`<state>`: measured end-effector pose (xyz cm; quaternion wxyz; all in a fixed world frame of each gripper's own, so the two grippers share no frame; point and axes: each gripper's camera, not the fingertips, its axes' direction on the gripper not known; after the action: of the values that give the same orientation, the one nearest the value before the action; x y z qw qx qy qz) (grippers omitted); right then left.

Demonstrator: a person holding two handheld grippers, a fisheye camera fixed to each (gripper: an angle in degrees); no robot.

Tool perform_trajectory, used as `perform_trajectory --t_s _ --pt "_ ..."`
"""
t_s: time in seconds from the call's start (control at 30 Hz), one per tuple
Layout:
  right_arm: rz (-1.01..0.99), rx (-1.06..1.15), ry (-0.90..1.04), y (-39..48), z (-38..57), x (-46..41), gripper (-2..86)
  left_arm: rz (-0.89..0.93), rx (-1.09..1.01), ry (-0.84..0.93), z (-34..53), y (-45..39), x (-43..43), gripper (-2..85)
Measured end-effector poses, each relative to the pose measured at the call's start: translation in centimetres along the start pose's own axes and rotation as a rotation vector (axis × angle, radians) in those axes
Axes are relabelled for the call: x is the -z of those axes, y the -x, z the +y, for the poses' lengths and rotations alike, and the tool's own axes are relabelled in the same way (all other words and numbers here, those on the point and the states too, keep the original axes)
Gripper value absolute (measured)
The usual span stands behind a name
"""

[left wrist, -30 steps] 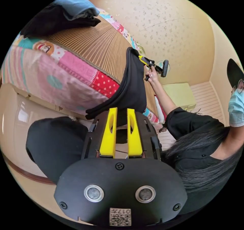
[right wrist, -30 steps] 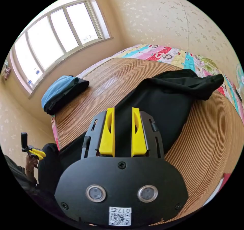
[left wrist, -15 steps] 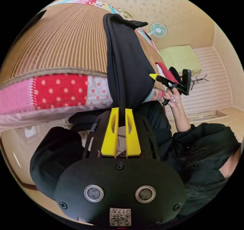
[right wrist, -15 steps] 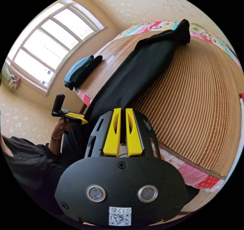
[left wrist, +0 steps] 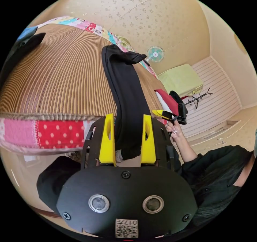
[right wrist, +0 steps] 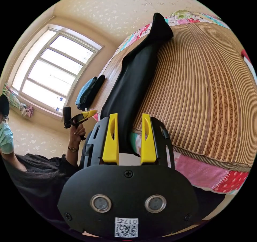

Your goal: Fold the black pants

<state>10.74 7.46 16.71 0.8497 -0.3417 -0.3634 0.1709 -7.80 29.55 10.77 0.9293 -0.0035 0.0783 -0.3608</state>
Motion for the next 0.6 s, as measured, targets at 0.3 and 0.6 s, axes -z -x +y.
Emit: perform_trajectory --t_s 0.3,0.6 --pt "-0.292 -0.09 0.051 -2.4 -4.0 1.0 15.9 0.201 0.125 0.159 -2.9 2.5 -4.1 4.7" --pt "-0.447 -0.212 0.027 -6.1 3.8 8.5 16.6 0.68 0.119 0.14 3.3 1.0 0.4 4.2"
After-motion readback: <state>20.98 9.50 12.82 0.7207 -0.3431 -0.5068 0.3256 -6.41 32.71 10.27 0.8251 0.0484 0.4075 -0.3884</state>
